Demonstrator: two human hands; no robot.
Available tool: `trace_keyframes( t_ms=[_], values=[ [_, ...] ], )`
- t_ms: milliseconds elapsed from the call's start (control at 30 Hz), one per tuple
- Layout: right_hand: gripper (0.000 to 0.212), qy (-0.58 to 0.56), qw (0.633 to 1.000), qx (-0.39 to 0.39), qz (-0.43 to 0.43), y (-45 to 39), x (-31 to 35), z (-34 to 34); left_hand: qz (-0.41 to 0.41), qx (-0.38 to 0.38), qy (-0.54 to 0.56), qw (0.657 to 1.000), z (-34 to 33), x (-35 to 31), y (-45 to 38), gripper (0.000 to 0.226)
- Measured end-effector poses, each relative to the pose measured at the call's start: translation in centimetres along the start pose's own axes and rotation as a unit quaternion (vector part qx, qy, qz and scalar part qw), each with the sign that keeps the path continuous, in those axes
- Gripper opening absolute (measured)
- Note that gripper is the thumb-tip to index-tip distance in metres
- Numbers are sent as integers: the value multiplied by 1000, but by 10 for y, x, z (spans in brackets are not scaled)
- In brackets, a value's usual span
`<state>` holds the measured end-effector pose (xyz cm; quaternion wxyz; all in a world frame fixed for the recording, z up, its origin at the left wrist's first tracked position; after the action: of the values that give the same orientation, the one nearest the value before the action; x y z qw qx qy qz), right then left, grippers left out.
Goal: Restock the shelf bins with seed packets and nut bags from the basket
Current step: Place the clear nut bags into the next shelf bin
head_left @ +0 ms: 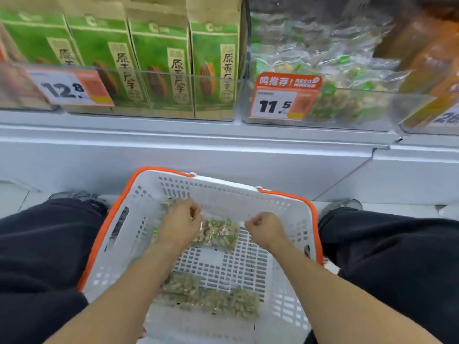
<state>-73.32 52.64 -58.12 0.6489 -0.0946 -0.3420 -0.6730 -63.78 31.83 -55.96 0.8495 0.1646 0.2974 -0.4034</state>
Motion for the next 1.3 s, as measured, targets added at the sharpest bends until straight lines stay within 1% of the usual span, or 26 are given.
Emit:
trace_keyframes(
  t_ms=[67,100,133,200,267,333,367,433,467,500,567,633,733,767,833,867,900,933,967,1000,1067,1100,1167,1200,1267,1300],
  values=[
    [18,9,997,27,-67,5,-25,-18,29,10,-26,999,-1,30,5,10],
    [11,13,996,35,-84,5,-30,-25,34,14,-44,998,-3,43,6,19],
    [10,8,994,40,-98,4,-35,-33,40,21,-58,997,-4,56,8,26],
    [19,-25,991,58,-119,-1,-33,-48,60,34,-77,995,-8,73,10,31],
    [24,-45,987,83,-127,-4,-28,-66,92,47,-92,990,-15,83,13,30],
    [28,-76,982,88,-146,-8,-27,-82,120,39,-85,988,-24,91,14,31],
    [32,-113,975,82,-172,-10,-27,-88,136,30,-75,987,-29,94,13,33],
    [47,-186,949,79,-243,-15,-26,-97,160,26,-56,985,-39,95,8,41],
    [54,-213,934,88,-274,-16,-24,-101,165,27,-57,984,-45,95,5,46],
    [55,-228,925,102,-287,-16,-21,-104,165,31,-66,984,-49,92,3,48],
    [47,-230,926,121,-275,-15,-14,-113,159,47,-96,981,-57,88,-1,48],
    [45,-187,945,109,-247,-13,-13,-123,163,43,-111,979,-61,88,-4,45],
    [41,-124,964,82,-219,-10,-18,-131,183,13,-81,980,-61,93,-7,43],
    [38,-119,963,75,-230,-10,-20,-132,181,7,-71,981,-61,94,-6,41],
    [33,-149,944,81,-284,-9,-24,-134,160,0,-58,985,-62,94,-6,34],
    [38,-160,936,88,-301,-8,-26,-136,143,0,-53,988,-62,93,-5,31],
    [51,-174,928,89,-316,-8,-27,-135,124,2,-52,991,-62,91,-4,29],
    [69,-167,927,91,-323,-8,-31,-137,104,5,-56,993,-62,89,-3,28],
    [81,-158,925,101,-330,-6,-34,-138,84,8,-65,994,-61,88,-2,28],
    [76,-156,922,117,-335,-4,-37,-137,74,9,-70,995,-60,86,-1,27],
    [49,-173,910,143,-348,3,-36,-131,84,14,-60,995,-58,85,0,26],
    [49,-180,908,144,-350,6,-36,-127,89,16,-55,994,-56,83,1,26],
    [68,-170,919,126,-332,4,-34,-118,90,16,-40,995,-53,76,3,27],
    [70,-166,926,113,-319,2,-31,-111,95,10,-16,995,-50,71,3,27],
    [61,-205,925,116,-297,-1,-17,-98,118,-1,50,992,-42,57,2,27],
    [61,-227,925,127,-277,-1,-6,-91,122,-9,75,990,-38,50,0,28]
  ],
)
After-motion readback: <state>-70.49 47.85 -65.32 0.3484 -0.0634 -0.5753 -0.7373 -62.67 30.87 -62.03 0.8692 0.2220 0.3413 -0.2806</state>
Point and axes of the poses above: each hand's wrist, its own y-axis away from the middle knuckle, its own z-axis out of the back of the hand, x = y × z, the point moved 2 cm from there along -y, towards the middle knuckle, and after that the axes turned 15 degrees about -x, right-handed, at the moved point
